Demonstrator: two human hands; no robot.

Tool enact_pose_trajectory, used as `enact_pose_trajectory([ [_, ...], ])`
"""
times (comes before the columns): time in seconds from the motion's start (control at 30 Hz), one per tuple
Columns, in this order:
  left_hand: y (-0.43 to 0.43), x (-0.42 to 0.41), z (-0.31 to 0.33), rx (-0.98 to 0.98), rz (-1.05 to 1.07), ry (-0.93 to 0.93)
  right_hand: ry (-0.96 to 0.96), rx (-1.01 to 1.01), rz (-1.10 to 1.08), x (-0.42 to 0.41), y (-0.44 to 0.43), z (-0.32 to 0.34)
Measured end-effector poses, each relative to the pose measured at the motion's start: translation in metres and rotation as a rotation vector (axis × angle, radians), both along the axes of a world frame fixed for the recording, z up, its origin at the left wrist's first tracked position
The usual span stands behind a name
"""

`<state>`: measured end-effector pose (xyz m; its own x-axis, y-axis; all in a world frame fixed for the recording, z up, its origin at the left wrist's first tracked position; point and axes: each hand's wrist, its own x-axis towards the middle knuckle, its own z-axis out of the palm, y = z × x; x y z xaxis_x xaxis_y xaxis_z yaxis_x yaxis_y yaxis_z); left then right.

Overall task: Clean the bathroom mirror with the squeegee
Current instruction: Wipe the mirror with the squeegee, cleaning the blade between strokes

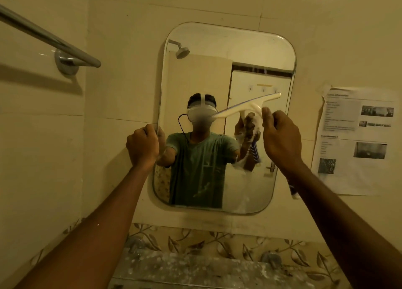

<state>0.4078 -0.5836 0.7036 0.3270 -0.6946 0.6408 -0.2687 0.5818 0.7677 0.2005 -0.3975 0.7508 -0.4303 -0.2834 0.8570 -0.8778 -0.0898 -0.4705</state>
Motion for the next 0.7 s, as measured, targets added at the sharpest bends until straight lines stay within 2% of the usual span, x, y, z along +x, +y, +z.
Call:
enact_pose_trajectory([
  [0.07,0.0,0.001,-0.001,-0.006,-0.004,-0.001,0.031,0.028,-0.02,0.006,-0.006,0.006],
  [0.17,-0.001,0.001,0.0,0.005,-0.025,-0.001,0.122,0.193,-0.082,0.012,-0.011,0.002],
  [0.27,-0.006,0.002,-0.001,0.006,-0.053,-0.006,0.123,0.256,-0.063,0.015,-0.011,-0.017],
  [0.43,-0.009,0.002,-0.005,-0.012,-0.067,-0.007,-0.039,0.24,-0.074,0.023,-0.014,-0.101],
  [0.53,-0.006,0.004,-0.003,-0.003,-0.086,-0.007,-0.154,0.351,-0.099,0.038,-0.012,-0.151],
  [0.6,-0.004,0.006,-0.001,0.014,-0.105,0.0,-0.167,0.369,-0.122,0.045,-0.009,-0.152],
  [0.7,-0.006,0.009,0.0,0.015,-0.123,-0.019,-0.237,0.242,-0.098,0.048,-0.004,-0.109],
])
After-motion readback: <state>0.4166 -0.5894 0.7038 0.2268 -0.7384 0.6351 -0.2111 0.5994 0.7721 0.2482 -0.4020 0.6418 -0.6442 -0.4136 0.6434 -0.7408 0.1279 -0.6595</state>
